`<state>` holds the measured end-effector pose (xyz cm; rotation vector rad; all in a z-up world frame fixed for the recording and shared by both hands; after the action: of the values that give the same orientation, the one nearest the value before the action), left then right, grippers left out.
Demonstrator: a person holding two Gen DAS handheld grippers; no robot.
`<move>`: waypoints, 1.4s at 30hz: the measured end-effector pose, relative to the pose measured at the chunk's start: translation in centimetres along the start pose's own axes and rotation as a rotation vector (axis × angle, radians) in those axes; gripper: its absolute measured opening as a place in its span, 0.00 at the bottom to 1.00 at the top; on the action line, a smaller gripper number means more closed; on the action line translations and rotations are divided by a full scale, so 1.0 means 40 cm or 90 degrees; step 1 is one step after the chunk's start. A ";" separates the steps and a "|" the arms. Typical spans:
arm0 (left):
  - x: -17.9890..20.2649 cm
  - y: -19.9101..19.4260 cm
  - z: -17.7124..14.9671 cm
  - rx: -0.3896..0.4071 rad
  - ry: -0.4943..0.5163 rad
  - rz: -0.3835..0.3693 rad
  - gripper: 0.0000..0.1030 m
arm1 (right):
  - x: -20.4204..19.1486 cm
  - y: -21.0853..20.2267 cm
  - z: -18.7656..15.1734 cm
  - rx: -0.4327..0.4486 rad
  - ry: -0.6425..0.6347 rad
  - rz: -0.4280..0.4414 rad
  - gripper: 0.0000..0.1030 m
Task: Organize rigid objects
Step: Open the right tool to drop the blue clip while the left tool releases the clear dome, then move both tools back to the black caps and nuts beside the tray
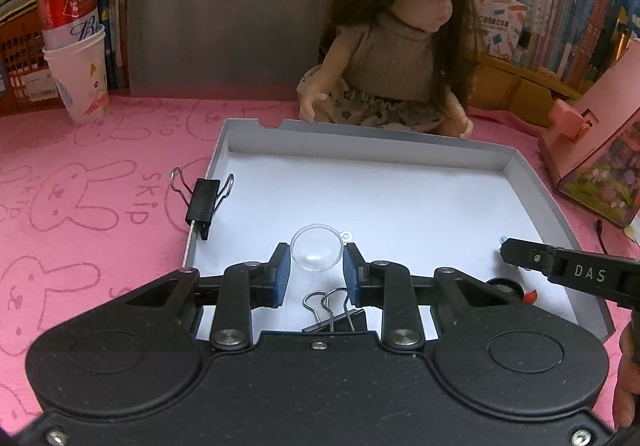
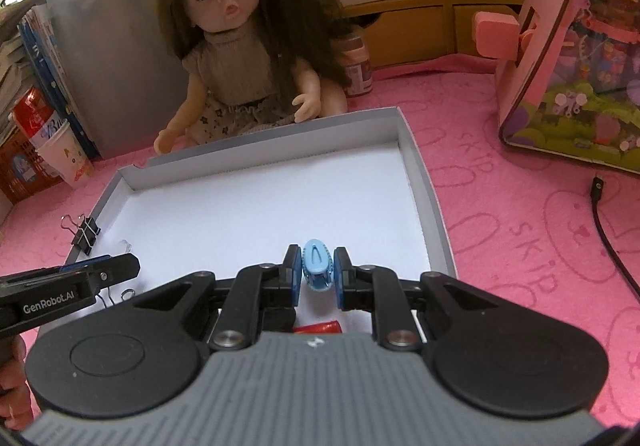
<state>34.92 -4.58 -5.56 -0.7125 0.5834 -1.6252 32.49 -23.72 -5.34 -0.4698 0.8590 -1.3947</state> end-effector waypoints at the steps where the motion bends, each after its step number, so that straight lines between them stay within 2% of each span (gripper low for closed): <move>1: 0.001 0.001 0.000 0.000 0.003 0.001 0.26 | -0.001 0.002 -0.001 -0.001 -0.001 0.000 0.20; 7: 0.006 0.007 -0.007 -0.003 0.009 -0.001 0.26 | -0.001 0.011 -0.004 -0.002 -0.004 0.000 0.21; 10: 0.011 -0.002 -0.008 0.002 0.013 -0.009 0.29 | 0.000 0.006 -0.003 0.003 0.002 0.004 0.28; 11: 0.014 -0.009 -0.008 0.006 0.016 -0.011 0.35 | -0.001 0.002 -0.003 0.005 0.004 0.006 0.43; 13: 0.019 -0.030 -0.003 0.020 0.024 -0.013 0.39 | 0.000 -0.009 -0.001 0.012 0.005 0.010 0.48; 17: 0.034 -0.088 0.003 0.052 0.050 -0.013 0.45 | -0.001 -0.047 -0.002 0.031 0.001 0.017 0.50; 22: 0.059 -0.173 -0.010 0.083 0.073 -0.038 0.50 | -0.016 -0.121 -0.012 0.065 -0.034 0.030 0.60; 29: 0.086 -0.289 -0.089 0.115 0.124 -0.056 0.56 | -0.052 -0.242 -0.067 0.112 -0.115 0.059 0.72; 42: 0.094 -0.419 -0.267 0.114 0.132 -0.081 0.56 | -0.088 -0.361 -0.233 0.134 -0.217 0.086 0.78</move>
<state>15.38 -5.62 -0.37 -0.4597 0.5404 -1.8587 16.16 -20.74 0.38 -0.4614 0.4526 -1.2197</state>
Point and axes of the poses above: each gripper's, at about its wrist camera, not at the fingertips, and y roughly the way its jaws point, x to its right, z to its top, the point moved 10 cm from there along y, roughly the way its jaws point
